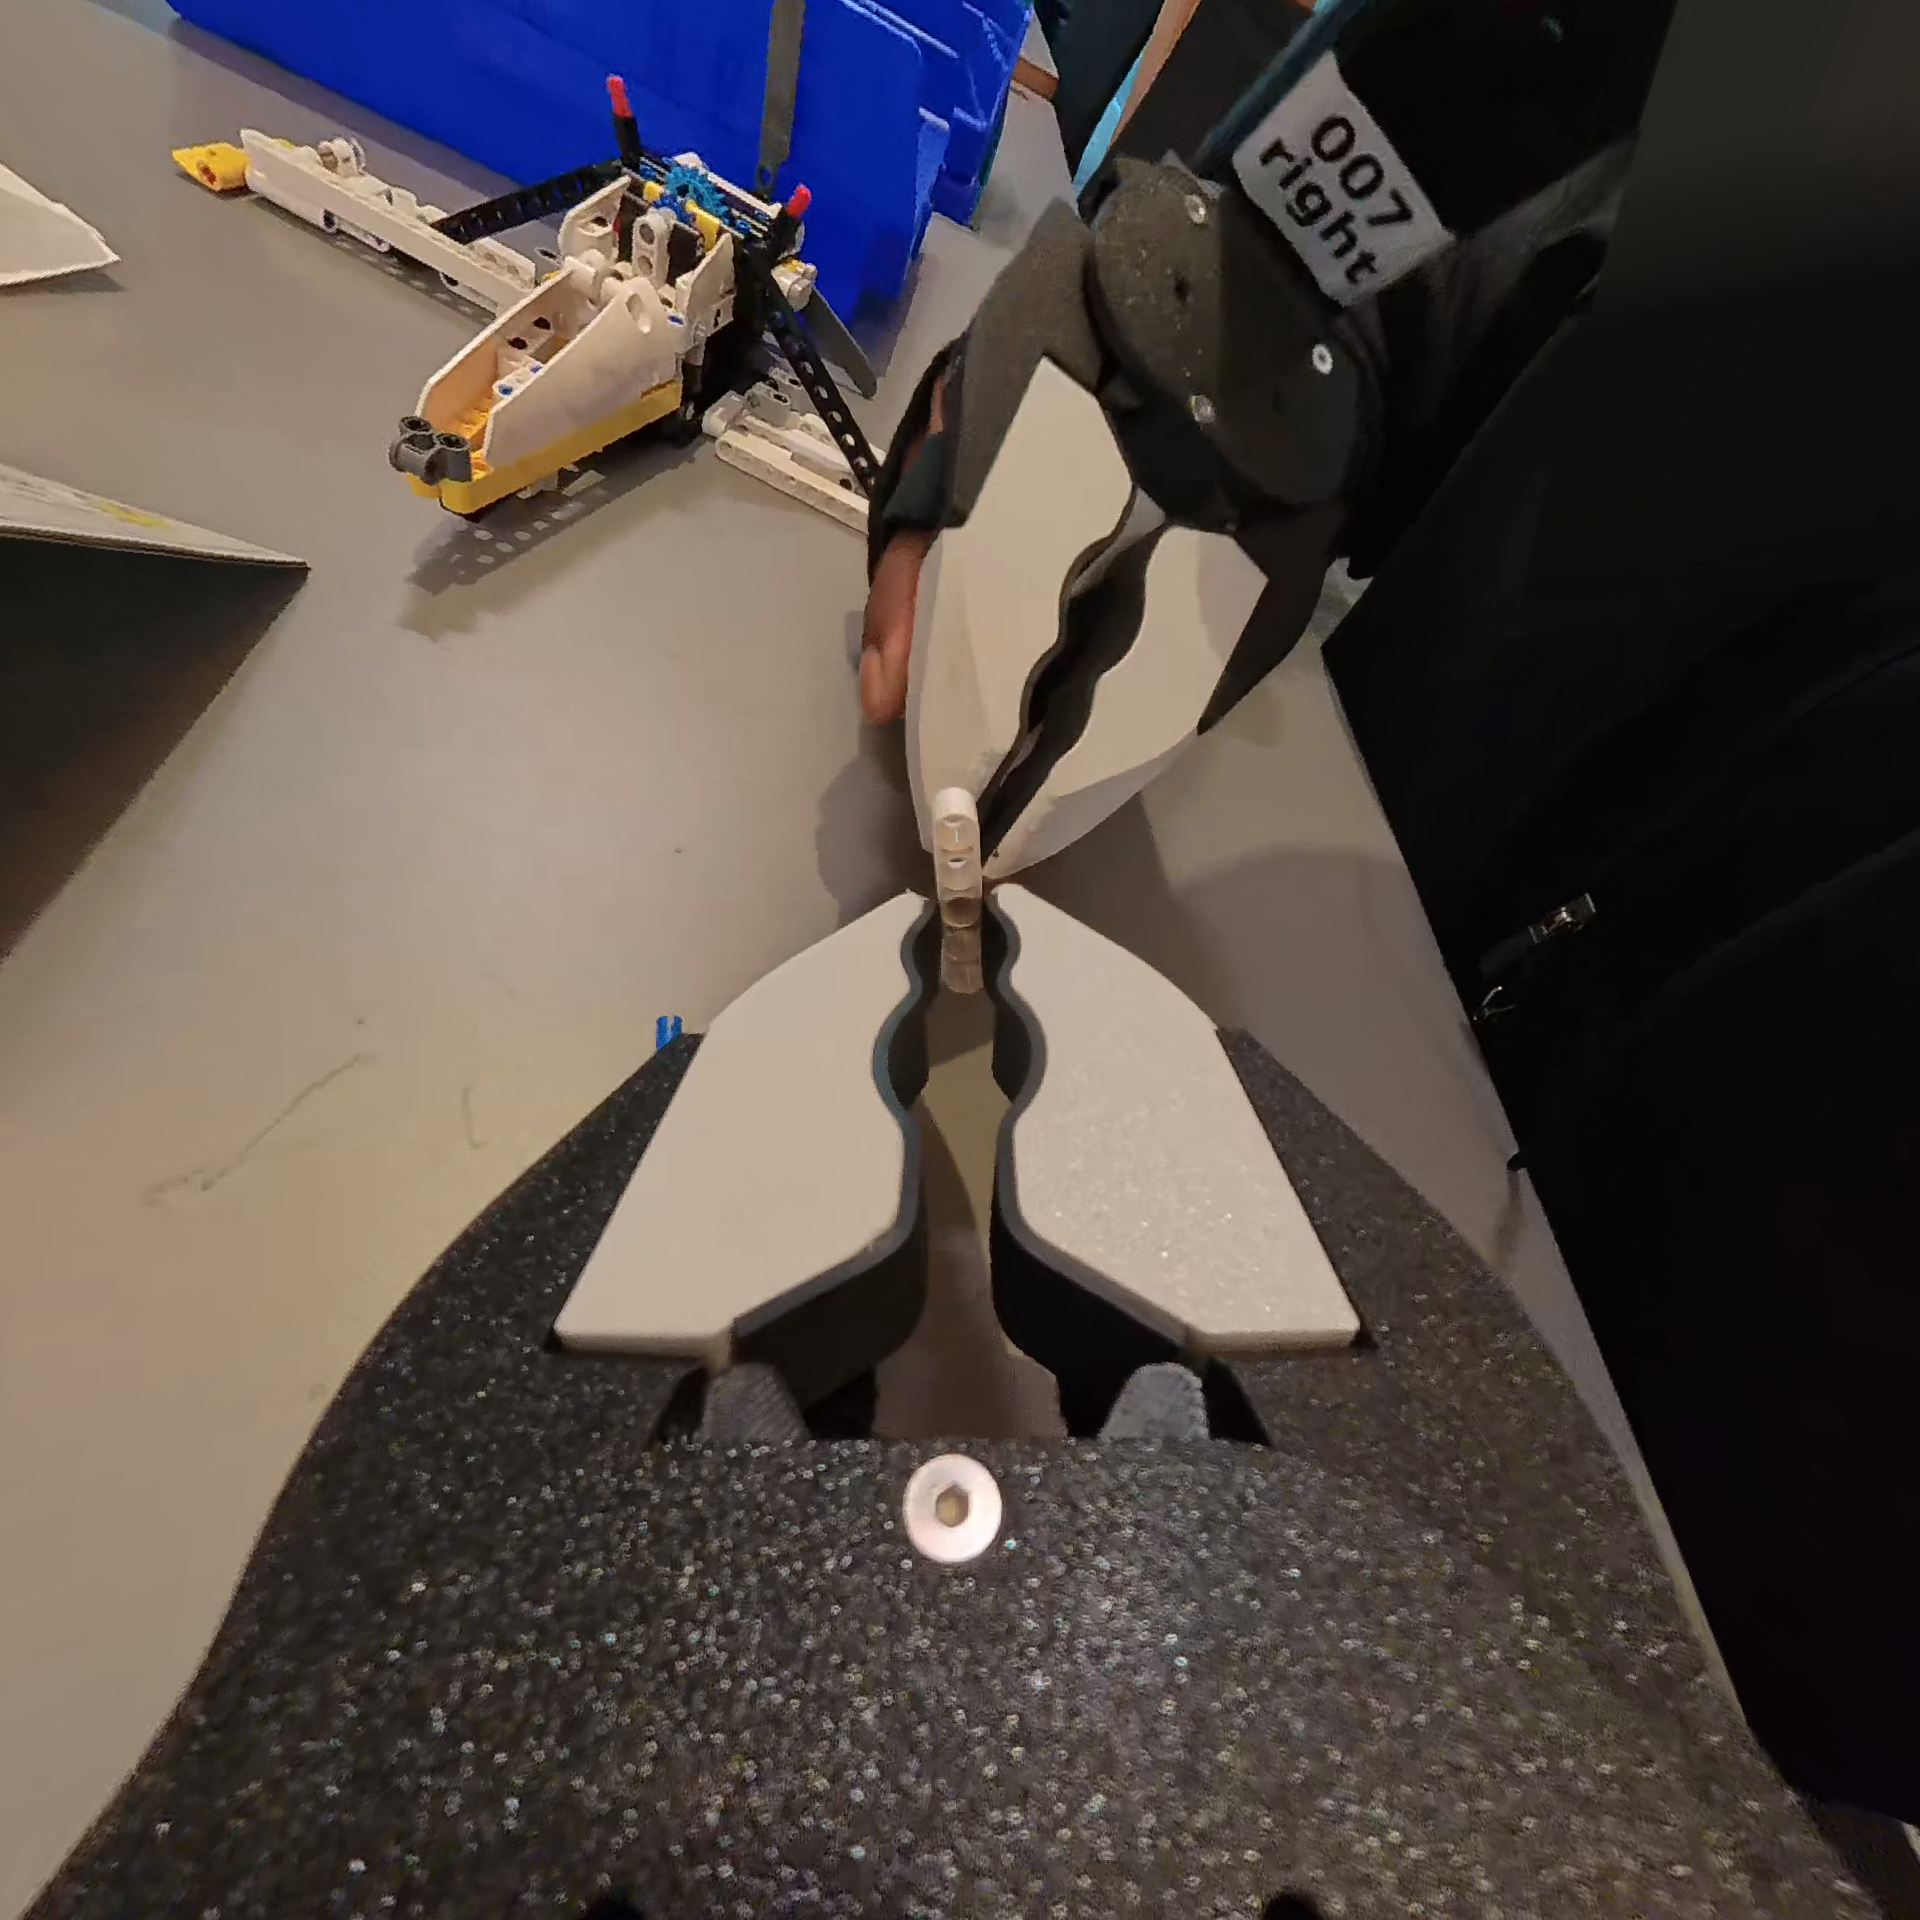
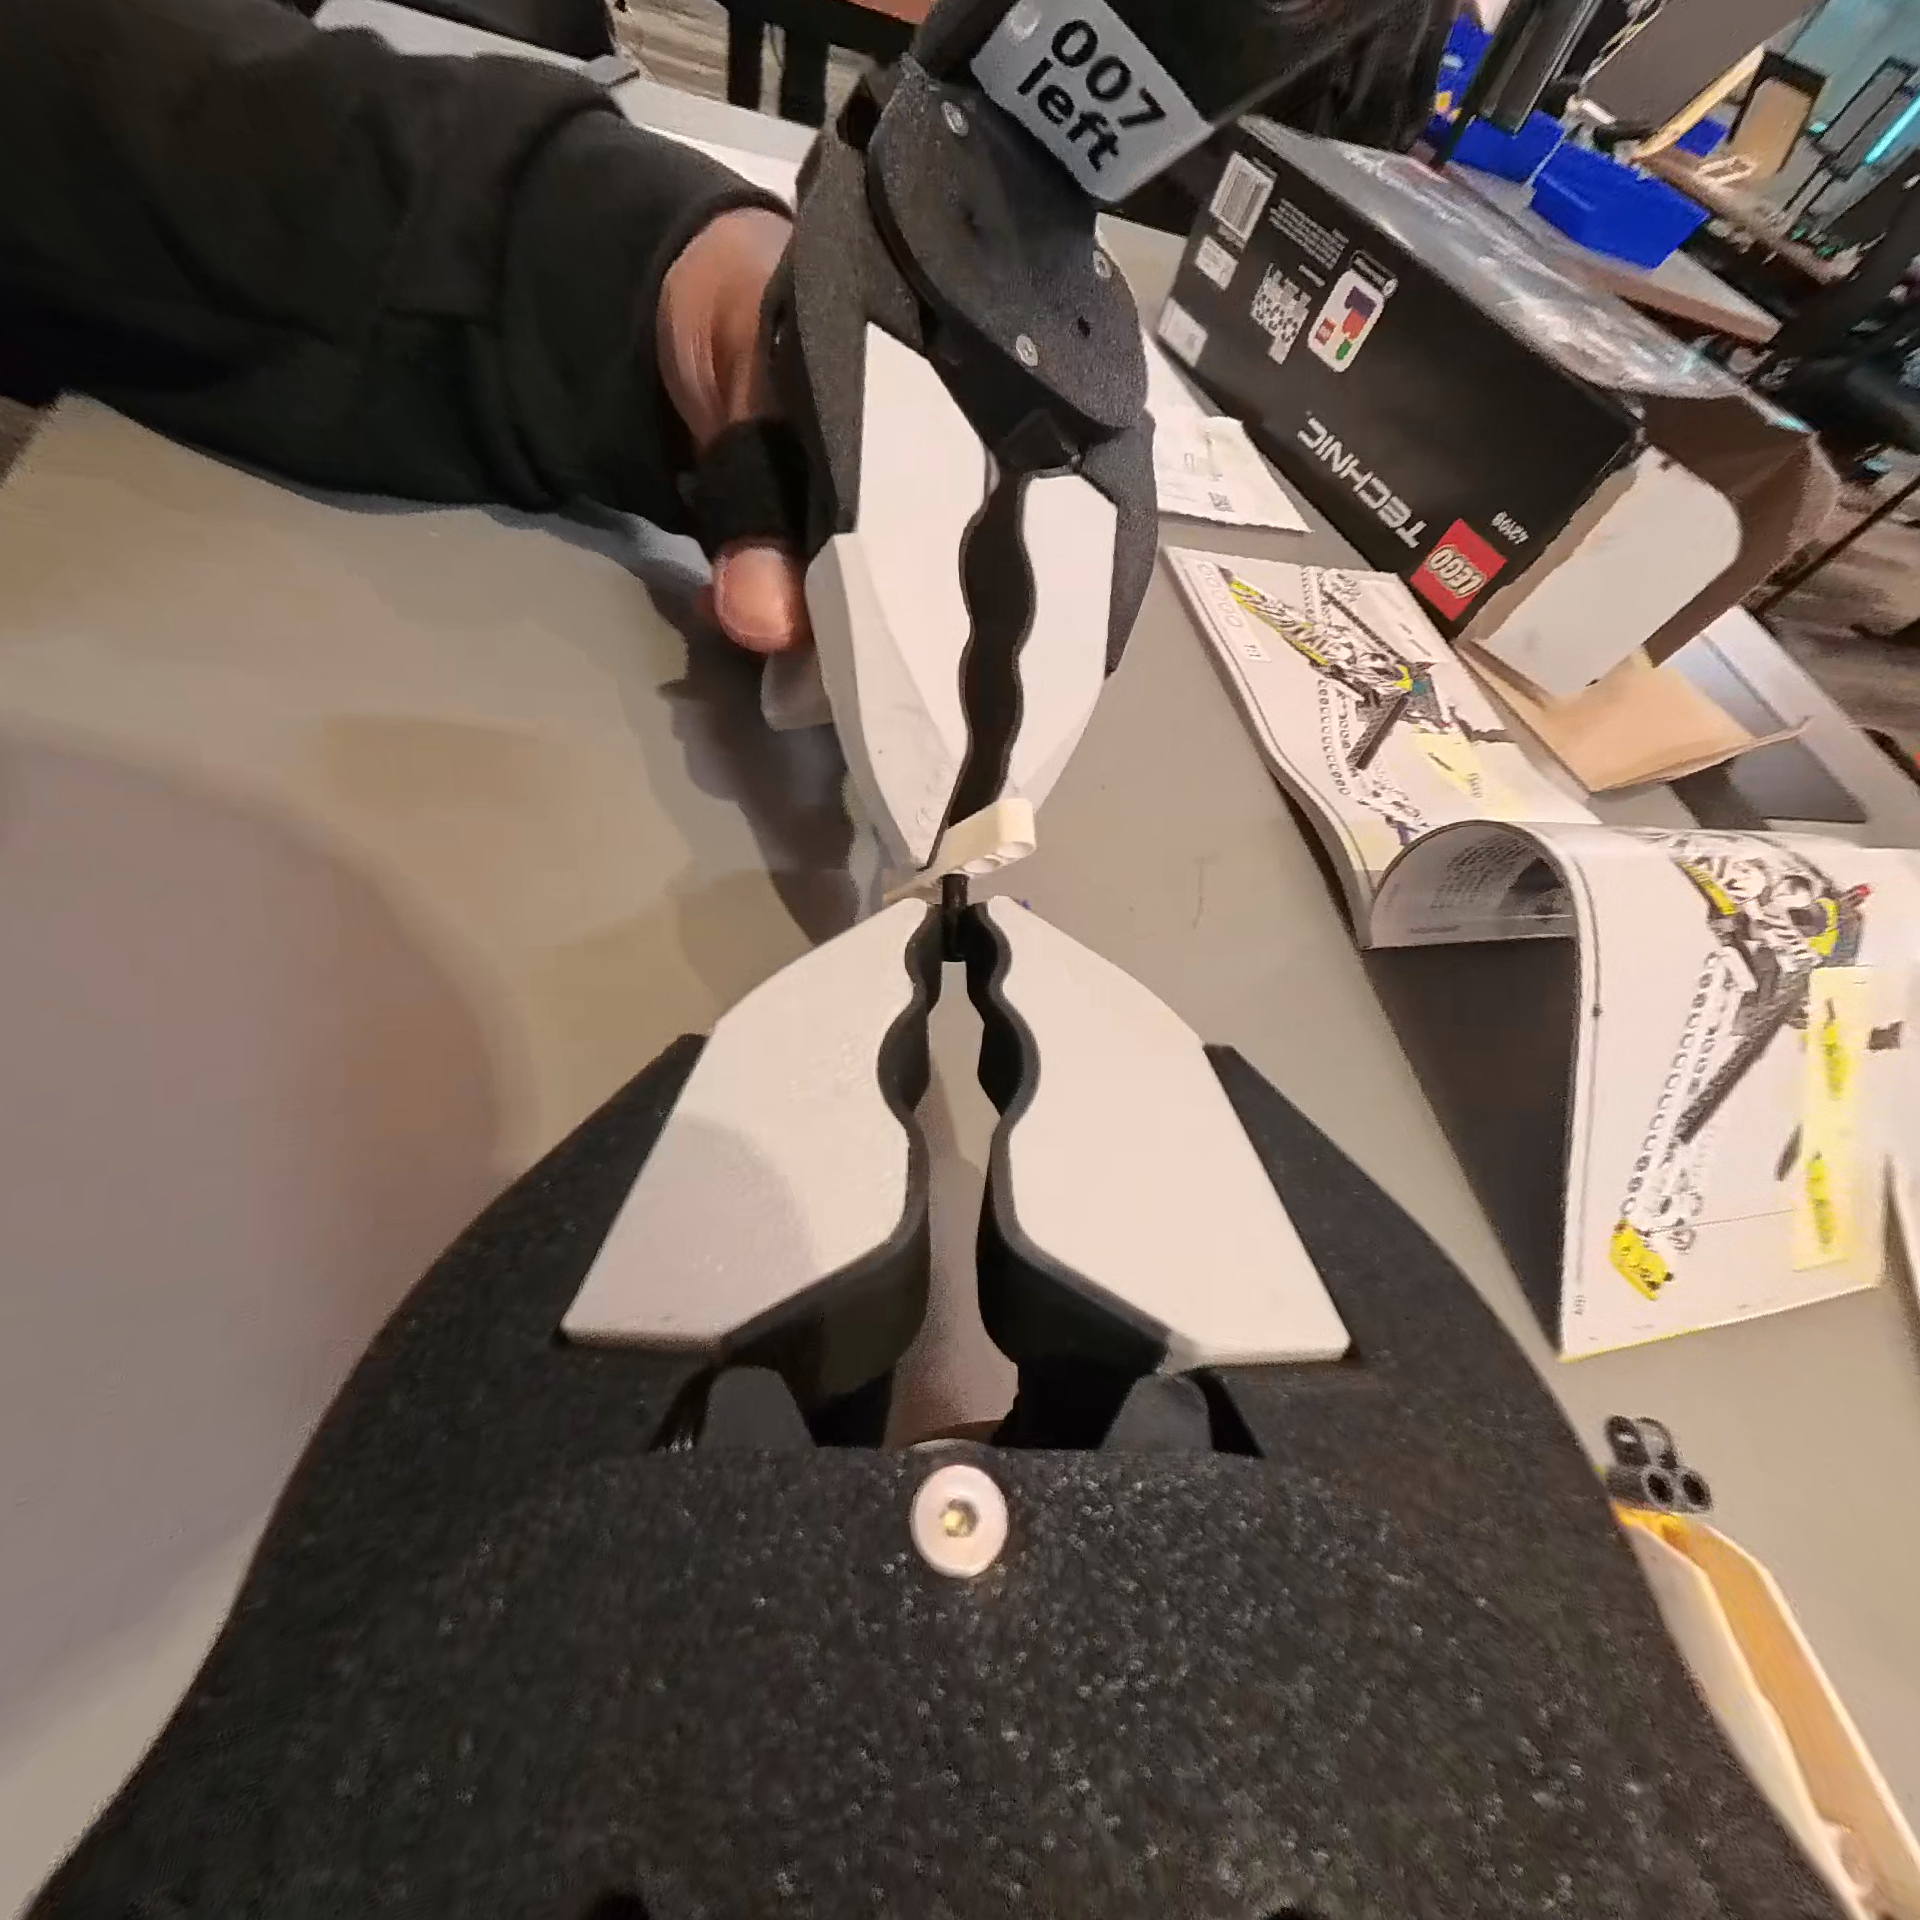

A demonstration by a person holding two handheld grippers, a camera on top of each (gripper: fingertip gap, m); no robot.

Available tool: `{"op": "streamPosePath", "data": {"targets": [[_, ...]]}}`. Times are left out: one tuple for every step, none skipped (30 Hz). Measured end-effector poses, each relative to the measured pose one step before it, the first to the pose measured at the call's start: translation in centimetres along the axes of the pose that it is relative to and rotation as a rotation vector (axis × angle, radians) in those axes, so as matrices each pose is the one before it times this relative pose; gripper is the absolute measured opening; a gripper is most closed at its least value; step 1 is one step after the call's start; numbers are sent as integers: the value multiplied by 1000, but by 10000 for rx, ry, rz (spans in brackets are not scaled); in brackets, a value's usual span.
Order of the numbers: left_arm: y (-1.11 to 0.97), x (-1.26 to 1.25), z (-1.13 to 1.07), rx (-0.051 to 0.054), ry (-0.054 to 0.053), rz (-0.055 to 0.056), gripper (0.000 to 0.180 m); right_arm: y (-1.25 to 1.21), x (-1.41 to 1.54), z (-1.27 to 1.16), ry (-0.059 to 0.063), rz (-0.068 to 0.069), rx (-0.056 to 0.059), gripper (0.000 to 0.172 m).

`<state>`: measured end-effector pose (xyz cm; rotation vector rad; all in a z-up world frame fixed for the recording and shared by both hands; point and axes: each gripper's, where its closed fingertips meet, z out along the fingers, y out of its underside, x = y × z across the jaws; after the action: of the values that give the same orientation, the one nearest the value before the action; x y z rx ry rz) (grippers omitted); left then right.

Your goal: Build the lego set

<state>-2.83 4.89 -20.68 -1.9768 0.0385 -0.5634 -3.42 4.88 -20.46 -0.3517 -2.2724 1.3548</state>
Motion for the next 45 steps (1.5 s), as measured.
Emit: {"op": "streamPosePath", "data": {"targets": [[39, 42, 18, -27, 5, 50, 7, 5, -69, -17, -135, 160, 32, 3], [41, 1, 18, -32, -22, 88, 7, 18, -42, 5, -104, 117, 15, 3], [56, -21, 37, -52, -61, 110, 7, 35, -37, 13, -59, 40, -14, 3], [74, 1, 48, -58, -38, 61, 7, 63, -24, 7, -22, -61, -32, 3], [63, -33, 57, -52, -27, 3, 7, 79, -30, 17, 27, -142, -53, 3], [68, -66, 82, -57, -36, -46, 7, 96, 7, 17, 98, -232, -87, 3], [45, -75, 80, -45, -24, -97, 7, 134, 25, 12, 156, -323, -105, 3], [32, -69, 65, -32, -13, -103, 7, 105, 34, 7, 194, -403, -107, 3], [37, -84, 42, -36, -29, -98, 7, 73, 27, 25, 206, -394, -104, 3], [32, -55, 24, -27, -16, -87, 7, 11, 22, 21, 198, -340, -79, 3], [1, -49, -4, 3, -15, -67, 7, 14, 35, 16, 206, -330, -72, 4], [15, -38, 3, -9, -14, -57, 7, 12, 30, 31, 211, -342, -74, 4], [43, -10, 10, -26, -9, -6, 7, 12, -14, 28, 154, -246, -68, 4], [17, 34, -5, 0, 16, 25, 7, -18, -23, 8, 52, -65, -16, 4], [-62, 38, -39, 49, 18, 23, 7, -54, 5, -19, -28, 128, 54, 4], [-39, 30, -29, 40, 19, 23, 7, -63, 32, -18, -115, 289, 82, 4], [-62, 19, -29, 47, 9, 43, 7, -65, 33, -30, -153, 337, 102, 3], [-12, 41, -12, 12, 16, 29, 7, -53, 7, -17, -151, 278, 99, 3], [16, 56, -3, -9, 30, 35, 7, -51, -32, -13, -157, 218, 92, 3], [41, 79, 19, -29, 42, 34, 7, -37, -78, -28, -170, 180, 96, 3], [37, 98, 23, -30, 45, 43, 7, -32, -96, -28, -181, 162, 100, 3], [25, 116, 24, -17, 64, 54, 7, -56, -99, -51, -198, 165, 125, 3], [-34, 106, -7, 24, 52, 56, 7, -80, -78, -60, -178, 152, 151, 3], [-22, 89, -17, 22, 58, 31, 7, -90, -50, -53, -142, 130, 138, 3], [-4, 80, -23, 8, 61, 16, 7, -79, -63, -36, -126, 114, 109, 3], [23, 70, -2, -9, 44, 23, 7, -43, -64, 0, -129, 112, 77, 3], [14, 83, -1, -3, 44, 39, 7, -51, -62, -16, -132, 93, 64, 3], [7, 91, 0, -3, 47, 52, 7, -62, -84, -16, -140, 89, 56, 3], [5, 55, -12, 5, 29, 32, 7, -52, -44, -13, -124, 97, 39, 3], [-9, 26, -10, 14, 10, 24, 7, -32, -21, -4, -104, 117, 26, 3], [-38, 17, -18, 31, 14, 28, 7, -40, -6, -4, -100, 150, 27, 3], [-23, 37, -16, 27, 14, 42, 7, -34, -3, -12, -114, 168, 26, 3], [-32, 43, -9, 25, 17, 52, 7, -37, -24, -17, -115, 136, 29, 3], [-17, 28, -5, 20, 15, 31, 7, -28, -13, -17, -108, 131, 27, 3], [-98, 41, -33, 66, 26, 33, 7, -79, -5, -34, -84, 137, 56, 3], [-148, 49, -51, 113, 41, 18, 7, -113, 19, -58, -60, 144, 95, 3], [-168, 46, -51, 115, 49, -21, 6, -157, 32, -65, -56, 159, 117, 3], [-136, 20, -34, 88, 38, -44, 6, -136, 35, -66, -41, 135, 110, 3], [-95, 45, -28, 73, 38, -18, 6, -109, 19, -49, -36, 105, 91, 3], [-97, 44, -40, 71, 36, -10, 6, -113, 11, -34, -27, 90, 85, 3], [-96, 27, -39, 69, 35, -21, 7, -103, 5, -31, -16, 86, 82, 3], [-86, 44, -30, 61, 30, 0, 7, -110, 4, -26, -39, 130, 78, 3], [-109, 48, -13, 84, 26, 16, 7, -103, 2, -42, -71, 177, 85, 3], [-250, 161, 61, 163, 89, 21, 7, -113, -50, 6, -106, 173, 85, 4], [-27, 168, 172, 2, 69, 65, 7, -137, -128, 38, -123, 156, 84, 3]]}}
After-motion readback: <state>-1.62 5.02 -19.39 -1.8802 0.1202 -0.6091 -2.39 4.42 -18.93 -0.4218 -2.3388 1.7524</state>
